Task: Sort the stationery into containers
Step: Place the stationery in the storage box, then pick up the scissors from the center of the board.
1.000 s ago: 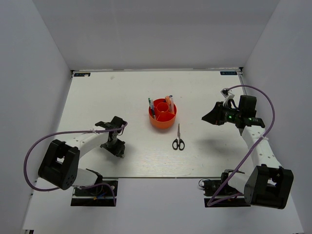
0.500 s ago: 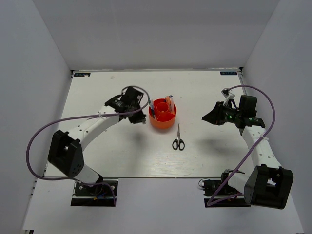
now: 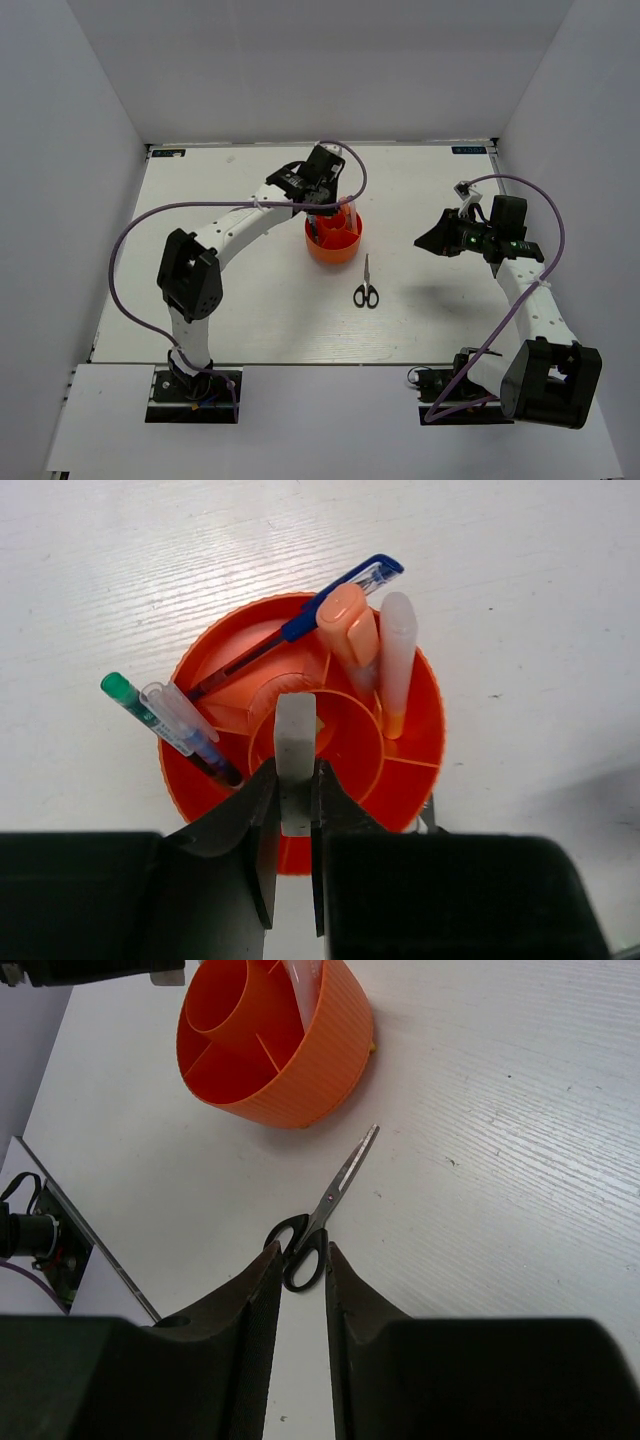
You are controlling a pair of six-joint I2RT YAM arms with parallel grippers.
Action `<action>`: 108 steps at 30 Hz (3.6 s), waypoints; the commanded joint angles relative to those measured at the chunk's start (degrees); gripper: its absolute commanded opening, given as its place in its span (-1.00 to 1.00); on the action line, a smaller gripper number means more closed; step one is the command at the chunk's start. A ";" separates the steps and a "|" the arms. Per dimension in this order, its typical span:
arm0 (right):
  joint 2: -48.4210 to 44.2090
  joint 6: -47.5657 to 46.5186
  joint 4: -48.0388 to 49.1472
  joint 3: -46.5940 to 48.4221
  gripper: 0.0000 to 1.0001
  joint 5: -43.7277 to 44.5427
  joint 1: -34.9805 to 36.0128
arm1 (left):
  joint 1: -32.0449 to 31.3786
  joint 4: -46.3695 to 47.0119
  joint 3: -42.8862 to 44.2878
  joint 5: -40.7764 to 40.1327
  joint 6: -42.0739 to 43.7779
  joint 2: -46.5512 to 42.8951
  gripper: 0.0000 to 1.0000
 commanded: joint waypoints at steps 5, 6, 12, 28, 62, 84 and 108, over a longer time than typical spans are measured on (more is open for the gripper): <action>0.42 -0.33 1.84 -0.56 -0.45 -1.53 -0.41 | -1.96 8.56 -6.02 -4.50 6.18 -2.31 -1.00; 0.42 -0.24 1.67 -0.56 -0.45 -1.53 -0.41 | -1.96 9.71 -7.16 -4.76 6.18 -2.40 -1.00; 0.68 -0.33 1.76 -0.65 -0.45 -1.44 -0.33 | -2.23 11.22 -8.40 -4.41 5.83 -2.14 -1.00; 1.39 -1.03 0.88 -0.38 -0.11 -1.71 -0.32 | -2.84 8.93 -7.62 -5.56 5.56 -2.84 0.15; 2.36 -20.10 -8.79 1.64 -0.32 2.51 2.49 | -22.09 2.78 -21.06 0.25 -4.45 -8.12 -0.09; 2.09 -20.98 -9.49 1.55 -0.26 0.23 2.14 | -19.45 3.31 -14.29 0.07 -5.68 5.16 -0.07; 1.56 -19.31 -9.41 1.81 -0.24 -2.15 0.12 | -19.89 0.94 -16.66 0.43 -7.36 11.39 -0.47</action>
